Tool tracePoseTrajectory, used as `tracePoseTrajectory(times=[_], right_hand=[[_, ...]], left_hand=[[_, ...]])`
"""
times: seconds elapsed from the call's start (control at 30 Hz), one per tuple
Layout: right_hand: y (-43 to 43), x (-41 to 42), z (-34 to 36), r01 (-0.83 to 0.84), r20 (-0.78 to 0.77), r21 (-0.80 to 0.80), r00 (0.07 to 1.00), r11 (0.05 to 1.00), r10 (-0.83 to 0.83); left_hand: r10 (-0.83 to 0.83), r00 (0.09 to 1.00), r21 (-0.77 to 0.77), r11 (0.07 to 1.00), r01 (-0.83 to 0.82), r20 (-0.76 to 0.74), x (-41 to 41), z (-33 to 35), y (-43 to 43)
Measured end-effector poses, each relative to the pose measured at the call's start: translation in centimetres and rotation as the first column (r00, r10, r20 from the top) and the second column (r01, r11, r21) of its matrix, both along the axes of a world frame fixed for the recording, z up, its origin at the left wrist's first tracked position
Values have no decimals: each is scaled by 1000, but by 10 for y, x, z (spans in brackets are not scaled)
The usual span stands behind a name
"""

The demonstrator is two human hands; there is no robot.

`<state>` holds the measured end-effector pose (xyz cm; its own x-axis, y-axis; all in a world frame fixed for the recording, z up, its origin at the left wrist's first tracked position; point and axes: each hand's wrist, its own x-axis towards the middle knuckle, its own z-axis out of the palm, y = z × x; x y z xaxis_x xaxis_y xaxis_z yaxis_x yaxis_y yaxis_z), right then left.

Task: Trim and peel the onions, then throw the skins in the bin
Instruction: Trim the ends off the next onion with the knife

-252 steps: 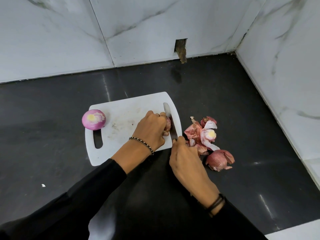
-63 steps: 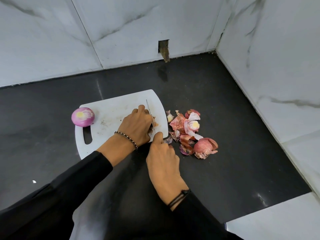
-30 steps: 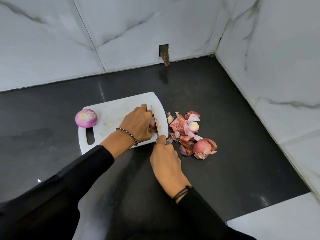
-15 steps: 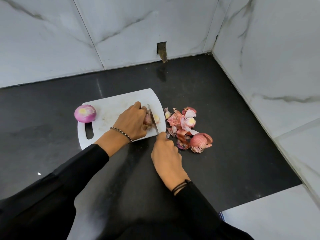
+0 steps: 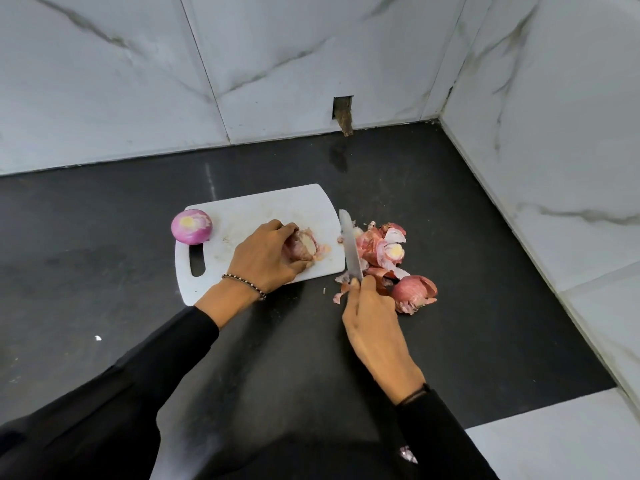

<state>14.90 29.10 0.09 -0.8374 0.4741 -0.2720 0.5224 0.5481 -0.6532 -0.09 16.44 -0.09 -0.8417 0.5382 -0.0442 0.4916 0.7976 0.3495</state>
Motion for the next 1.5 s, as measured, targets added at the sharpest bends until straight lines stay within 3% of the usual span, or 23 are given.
tracePoseTrajectory(times=[0.27,0.4,0.6,0.73,0.83,1.1,1.3,1.5], right_hand=[[-21,-4,-8,-96,91,17,991,995,94],[-14,0,-4,-41,32,20,999,999,40],[-24,-6,-5,-119,48,-10,992,993,119],[-12,-1,-6,-49,84,-72,995,996,55],[-5,0,-5,6,26,-64,1000,998,-5],[-6,5,-8,2,-19,-162,1000,987,-5],[-1,8,-10,25,-70,-190,997,981,-39],[-6,9,-6,8,-83,-223,996,975,-27]], left_hand=[[-2,999,145,989,-4,36,3,-6,-4],[-10,999,159,987,3,43,6,-5,-8],[-14,999,174,985,9,30,7,0,-8],[22,998,211,977,-32,54,6,3,-13],[22,997,267,963,-42,78,4,3,-15],[-21,988,403,914,-42,151,6,2,-6],[-103,951,424,905,-31,290,-1,-10,-13],[-158,954,357,932,60,253,-6,-8,-18]])
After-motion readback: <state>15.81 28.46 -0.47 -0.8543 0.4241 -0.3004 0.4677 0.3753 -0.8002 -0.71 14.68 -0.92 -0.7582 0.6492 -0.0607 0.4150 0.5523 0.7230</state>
